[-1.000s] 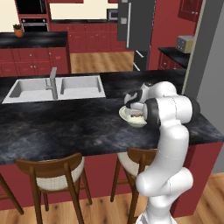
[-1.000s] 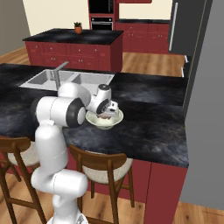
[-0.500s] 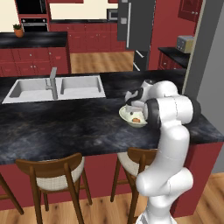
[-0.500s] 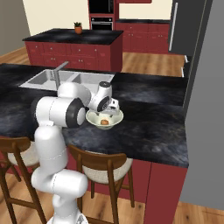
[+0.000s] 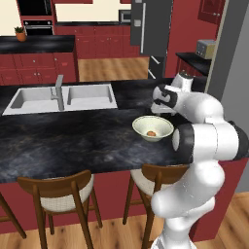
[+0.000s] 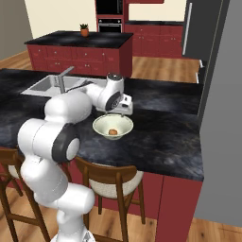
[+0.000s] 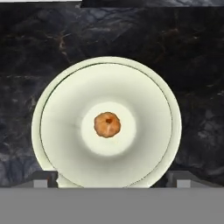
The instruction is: Retrieve the tangerine and mango from the fridge and place them into the bowl on the dining table.
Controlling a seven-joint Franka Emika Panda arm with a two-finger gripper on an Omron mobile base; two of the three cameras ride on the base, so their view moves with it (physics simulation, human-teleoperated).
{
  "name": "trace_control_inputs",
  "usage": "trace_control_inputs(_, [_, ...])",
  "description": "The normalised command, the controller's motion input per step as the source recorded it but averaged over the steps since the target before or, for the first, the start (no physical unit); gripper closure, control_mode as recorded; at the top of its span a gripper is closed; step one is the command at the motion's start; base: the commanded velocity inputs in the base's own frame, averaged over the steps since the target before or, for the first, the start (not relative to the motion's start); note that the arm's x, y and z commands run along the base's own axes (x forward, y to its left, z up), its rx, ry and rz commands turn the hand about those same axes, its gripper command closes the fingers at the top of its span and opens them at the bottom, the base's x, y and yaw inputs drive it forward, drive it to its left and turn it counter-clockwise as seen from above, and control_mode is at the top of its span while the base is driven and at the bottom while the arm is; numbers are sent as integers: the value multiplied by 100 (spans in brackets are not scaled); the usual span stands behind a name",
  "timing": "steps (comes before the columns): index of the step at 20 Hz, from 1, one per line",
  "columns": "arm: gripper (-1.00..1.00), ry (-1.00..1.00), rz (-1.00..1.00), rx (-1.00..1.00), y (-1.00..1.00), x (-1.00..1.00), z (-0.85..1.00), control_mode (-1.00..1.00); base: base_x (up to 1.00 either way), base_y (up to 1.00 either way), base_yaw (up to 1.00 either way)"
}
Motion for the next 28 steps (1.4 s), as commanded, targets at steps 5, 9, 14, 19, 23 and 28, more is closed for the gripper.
trace_control_inputs(5, [-100, -3, 0, 0, -26, -96, 97, -100, 0, 0, 0])
trace_control_inputs(9, [-100, 0, 0, 0, -5, -100, 69, -100, 0, 0, 0])
trace_control_inputs(14, [-100, -2, 0, 0, 1, -100, 37, -100, 0, 0, 0])
trace_control_inputs(19, [-100, -20, 2, -5, 23, -100, 2, -100, 0, 0, 0])
trace_control_inputs(23, [-100, -22, 1, -6, 24, -90, 0, -100, 0, 0, 0])
trace_control_inputs(28, [-100, -19, 1, -7, 28, -68, 0, -100, 0, 0, 0])
